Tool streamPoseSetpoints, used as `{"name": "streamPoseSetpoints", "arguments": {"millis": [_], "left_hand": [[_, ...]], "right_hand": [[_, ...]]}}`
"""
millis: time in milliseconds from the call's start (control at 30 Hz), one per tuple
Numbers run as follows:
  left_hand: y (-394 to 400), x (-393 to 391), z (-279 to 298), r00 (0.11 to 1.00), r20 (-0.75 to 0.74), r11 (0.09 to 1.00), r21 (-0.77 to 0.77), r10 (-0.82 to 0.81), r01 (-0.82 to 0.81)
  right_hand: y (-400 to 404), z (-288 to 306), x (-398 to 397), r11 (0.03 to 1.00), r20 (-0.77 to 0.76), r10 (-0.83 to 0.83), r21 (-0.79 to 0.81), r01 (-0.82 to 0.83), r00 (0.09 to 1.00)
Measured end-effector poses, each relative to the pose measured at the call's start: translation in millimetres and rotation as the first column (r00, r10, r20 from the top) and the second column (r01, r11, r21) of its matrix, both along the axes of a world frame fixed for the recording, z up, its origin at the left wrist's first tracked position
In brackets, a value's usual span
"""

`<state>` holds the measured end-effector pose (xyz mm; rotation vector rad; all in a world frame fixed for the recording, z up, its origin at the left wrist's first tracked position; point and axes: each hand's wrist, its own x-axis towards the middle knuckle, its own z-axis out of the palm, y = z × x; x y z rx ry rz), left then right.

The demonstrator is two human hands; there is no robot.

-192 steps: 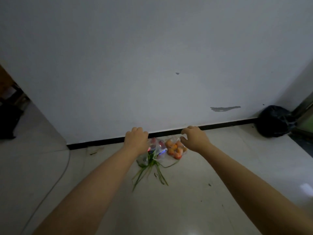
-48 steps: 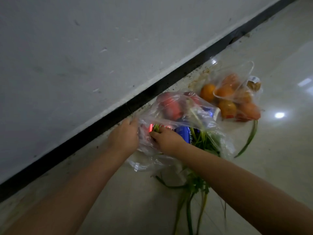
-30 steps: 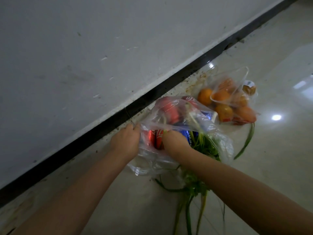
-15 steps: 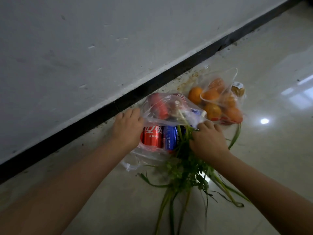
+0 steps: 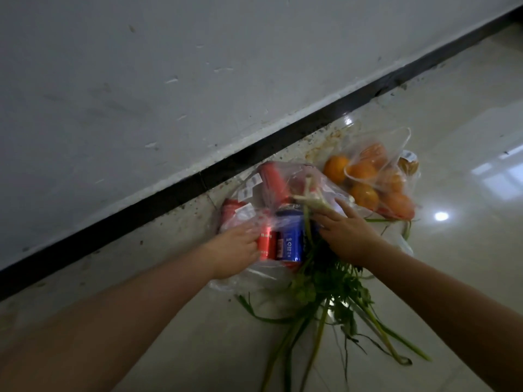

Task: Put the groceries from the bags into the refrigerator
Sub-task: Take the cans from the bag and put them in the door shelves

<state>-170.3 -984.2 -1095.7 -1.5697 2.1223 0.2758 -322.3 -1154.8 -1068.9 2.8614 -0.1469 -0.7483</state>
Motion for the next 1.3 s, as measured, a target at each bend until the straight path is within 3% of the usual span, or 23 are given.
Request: {"name": "streamPoseSetpoints", "arguments": {"millis": [100,200,267,367,467,533,567,600,667,733,767,800,867,1000,1100,1200,1300], "left_hand": [[-11.2,6.5,-1.6,0.985,0.130,0.986,0.111,0.111,-0.125],[-14.6,18.6,8.2,0.927,0.132,0.934,0.027,0.351,-0.357],[-11.8,28.8,7.8,0.858,0.164,0.869,0.009,0.487,-0.495],[-3.6,36.9,5.9,0.825,0.257,0.833,0.111,0.503,-0.542],[2.2,45.1,-11.0,0.738,0.172,0.728,0.126,0.653,-0.674],[10.9,51.0,-29.4,0.650,0.056,0.651,-0.009,0.758,-0.759],[17.4,52.9,-28.1,0.649,0.009,0.645,-0.124,0.761,-0.754],[22.2,52.5,-26.3,0.718,0.039,0.706,-0.223,0.695,-0.672],[24.1,47.0,-30.0,0.946,0.074,0.907,-0.317,0.314,-0.277],[27.7,41.0,-30.1,0.999,0.000,0.925,-0.377,0.044,-0.040],[26.2,41.6,-27.6,0.997,-0.074,0.937,-0.345,0.025,-0.050],[24.2,44.6,-29.9,0.989,-0.143,0.950,-0.298,0.049,-0.090],[17.4,52.4,-28.7,0.978,-0.174,0.970,-0.190,0.119,-0.152],[5.9,67.8,-20.2,0.954,-0.084,0.956,-0.040,0.288,-0.292],[3.3,68.2,-20.0,0.915,-0.068,0.916,-0.038,0.397,-0.400],[-3.0,63.1,-19.3,0.838,-0.158,0.844,-0.046,0.522,-0.535],[-15.5,55.3,-20.2,0.764,-0.224,0.779,-0.030,0.605,-0.626]], "right_hand": [[3.0,-4.2,6.6,0.996,0.046,-0.077,0.055,0.075,0.996],[12.6,-12.2,17.7,0.977,-0.059,-0.198,0.067,0.202,0.978],[18.4,-20.6,20.3,0.987,-0.038,-0.150,0.049,0.151,0.988],[17.5,-26.1,19.3,0.995,-0.067,-0.080,0.051,0.084,0.995],[8.7,-24.6,16.6,1.000,-0.127,-0.029,-0.005,0.029,0.991],[8.9,-23.8,19.3,0.997,-0.125,-0.061,0.033,0.065,0.990],[13.4,-23.8,22.6,0.997,-0.058,-0.033,0.066,0.037,0.998],[18.5,-22.9,28.1,0.998,0.048,-0.002,0.068,-0.001,0.999],[29.3,-22.9,41.4,0.985,0.179,-0.029,0.170,-0.002,0.983],[42.0,-23.8,58.6,0.929,0.094,-0.112,0.363,0.070,0.989],[45.4,-29.4,64.7,0.906,0.011,-0.142,0.405,0.125,0.990],[46.9,-34.4,71.3,0.881,-0.055,-0.198,0.427,0.202,0.979],[43.6,-40.2,83.2,0.850,-0.036,-0.320,0.430,0.303,0.947],[50.3,-47.0,106.1,0.798,-0.128,-0.399,0.439,0.412,0.908],[63.2,-46.3,111.7,0.799,-0.053,-0.473,0.395,0.453,0.880],[73.5,-29.9,94.5,0.792,0.038,-0.507,0.416,0.448,0.861],[81.9,-7.5,68.5,0.690,-0.005,-0.572,0.539,0.484,0.820]]}}
